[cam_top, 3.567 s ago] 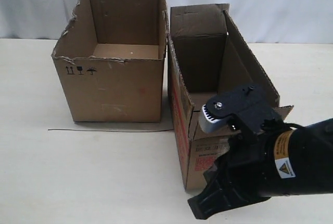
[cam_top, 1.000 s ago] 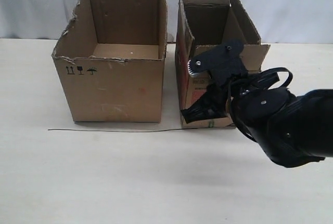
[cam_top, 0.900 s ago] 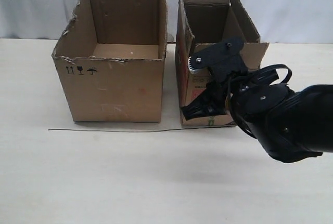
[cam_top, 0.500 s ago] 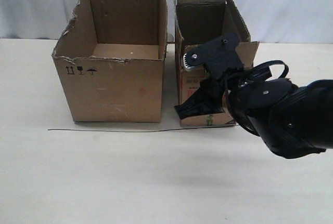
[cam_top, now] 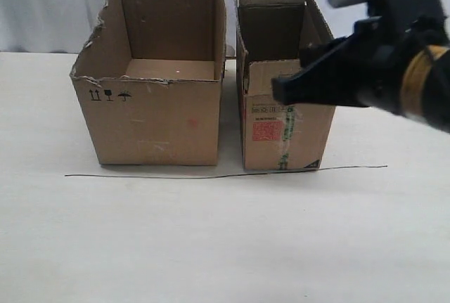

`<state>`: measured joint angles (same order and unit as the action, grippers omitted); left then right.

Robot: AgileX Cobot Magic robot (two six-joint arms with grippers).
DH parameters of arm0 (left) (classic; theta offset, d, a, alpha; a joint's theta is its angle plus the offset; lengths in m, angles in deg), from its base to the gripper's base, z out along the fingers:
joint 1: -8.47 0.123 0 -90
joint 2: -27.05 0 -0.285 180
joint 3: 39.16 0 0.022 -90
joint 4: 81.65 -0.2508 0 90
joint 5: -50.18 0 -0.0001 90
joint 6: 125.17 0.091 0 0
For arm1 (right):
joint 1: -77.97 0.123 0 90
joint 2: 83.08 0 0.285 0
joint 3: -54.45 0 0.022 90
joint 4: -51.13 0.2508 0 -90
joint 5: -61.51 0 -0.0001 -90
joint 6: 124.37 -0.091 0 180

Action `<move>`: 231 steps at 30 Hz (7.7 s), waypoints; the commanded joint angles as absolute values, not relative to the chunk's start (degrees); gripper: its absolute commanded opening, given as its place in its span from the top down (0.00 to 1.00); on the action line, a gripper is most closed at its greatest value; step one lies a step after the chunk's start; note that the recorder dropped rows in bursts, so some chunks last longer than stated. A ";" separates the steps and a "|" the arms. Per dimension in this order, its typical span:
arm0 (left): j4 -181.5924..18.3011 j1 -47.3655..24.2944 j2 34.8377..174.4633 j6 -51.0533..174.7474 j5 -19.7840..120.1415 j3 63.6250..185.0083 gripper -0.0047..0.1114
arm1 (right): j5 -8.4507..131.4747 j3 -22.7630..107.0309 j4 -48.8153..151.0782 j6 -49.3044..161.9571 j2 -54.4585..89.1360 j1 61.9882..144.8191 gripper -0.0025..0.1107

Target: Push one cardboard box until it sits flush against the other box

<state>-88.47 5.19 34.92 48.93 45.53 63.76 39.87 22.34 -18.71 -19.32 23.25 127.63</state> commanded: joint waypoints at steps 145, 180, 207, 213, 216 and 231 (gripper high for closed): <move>-88.48 5.36 34.84 48.71 46.22 63.62 0.96 | 57.70 5.03 104.09 108.37 22.34 113.27 0.93; -88.53 5.36 34.84 48.71 46.25 63.62 0.96 | 43.84 6.40 102.94 107.30 30.00 113.27 0.93; -88.42 5.36 34.84 48.71 46.22 63.62 0.96 | 46.61 6.40 103.36 108.88 75.79 99.59 0.93; -88.42 5.36 34.84 48.71 46.22 63.62 0.96 | 46.66 6.40 99.84 108.99 85.67 95.90 0.93; -88.53 5.36 34.84 48.71 46.34 63.62 0.96 | 46.66 6.40 99.84 108.85 88.27 94.73 0.93; -88.57 5.36 34.84 48.71 46.24 63.62 0.96 | 46.09 -1.05 104.86 105.52 89.14 87.28 0.93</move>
<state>-88.47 5.19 34.92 48.93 45.53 63.76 45.54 3.13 103.32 106.39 88.99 87.90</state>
